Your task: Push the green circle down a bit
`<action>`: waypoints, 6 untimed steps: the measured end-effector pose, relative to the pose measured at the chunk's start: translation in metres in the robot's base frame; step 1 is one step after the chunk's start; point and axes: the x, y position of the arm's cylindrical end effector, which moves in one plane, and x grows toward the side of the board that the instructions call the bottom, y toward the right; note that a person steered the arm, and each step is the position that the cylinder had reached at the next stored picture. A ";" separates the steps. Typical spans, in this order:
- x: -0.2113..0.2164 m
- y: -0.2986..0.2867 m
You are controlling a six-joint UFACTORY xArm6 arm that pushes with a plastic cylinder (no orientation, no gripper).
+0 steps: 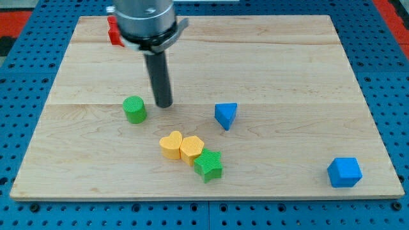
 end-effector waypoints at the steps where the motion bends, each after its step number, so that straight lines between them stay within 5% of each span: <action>1: -0.010 -0.022; 5: 0.015 -0.083; 6: 0.039 -0.059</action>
